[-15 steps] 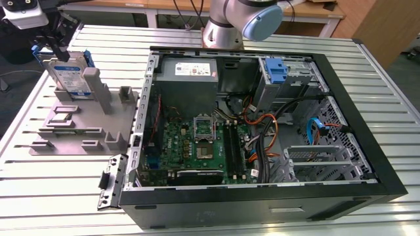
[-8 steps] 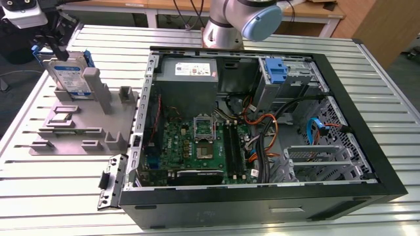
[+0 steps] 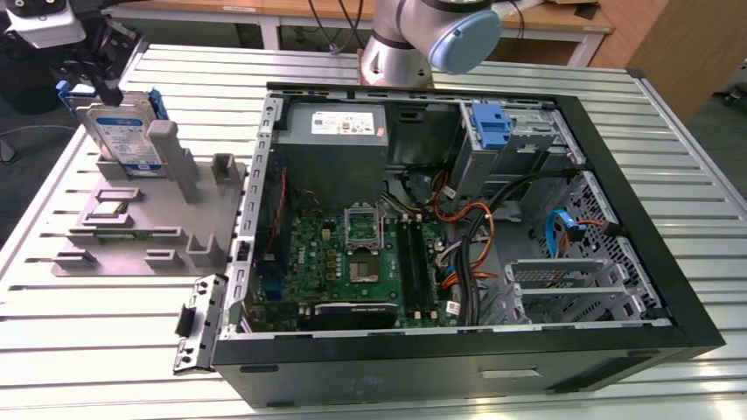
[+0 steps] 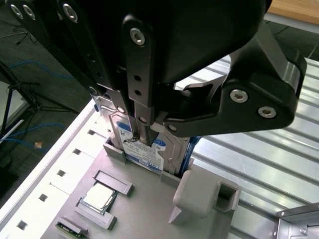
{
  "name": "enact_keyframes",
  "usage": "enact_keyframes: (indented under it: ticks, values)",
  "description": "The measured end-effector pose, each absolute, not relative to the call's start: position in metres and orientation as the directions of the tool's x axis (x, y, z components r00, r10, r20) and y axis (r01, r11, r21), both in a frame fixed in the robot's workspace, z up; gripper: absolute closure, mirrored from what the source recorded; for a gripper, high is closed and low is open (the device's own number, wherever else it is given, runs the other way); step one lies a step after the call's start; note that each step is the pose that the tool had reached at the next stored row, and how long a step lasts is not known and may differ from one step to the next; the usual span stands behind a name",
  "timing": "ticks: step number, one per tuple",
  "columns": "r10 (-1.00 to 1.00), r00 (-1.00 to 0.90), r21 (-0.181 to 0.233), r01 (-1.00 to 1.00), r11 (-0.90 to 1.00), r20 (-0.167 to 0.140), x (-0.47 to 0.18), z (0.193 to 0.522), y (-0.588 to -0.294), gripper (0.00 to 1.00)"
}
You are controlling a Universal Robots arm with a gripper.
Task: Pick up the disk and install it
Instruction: 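Reach for the disk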
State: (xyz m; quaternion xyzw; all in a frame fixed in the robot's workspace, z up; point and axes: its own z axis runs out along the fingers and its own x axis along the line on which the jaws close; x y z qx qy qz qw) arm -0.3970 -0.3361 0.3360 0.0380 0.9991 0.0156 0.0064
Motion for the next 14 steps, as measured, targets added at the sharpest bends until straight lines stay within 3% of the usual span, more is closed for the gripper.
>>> enact_keyframes:
  ticks: [14]
  values:
    - [0.076, -0.997, 0.032, 0.076, 0.997, -0.011, -0.4, 0.334, -0.322, 0.9]
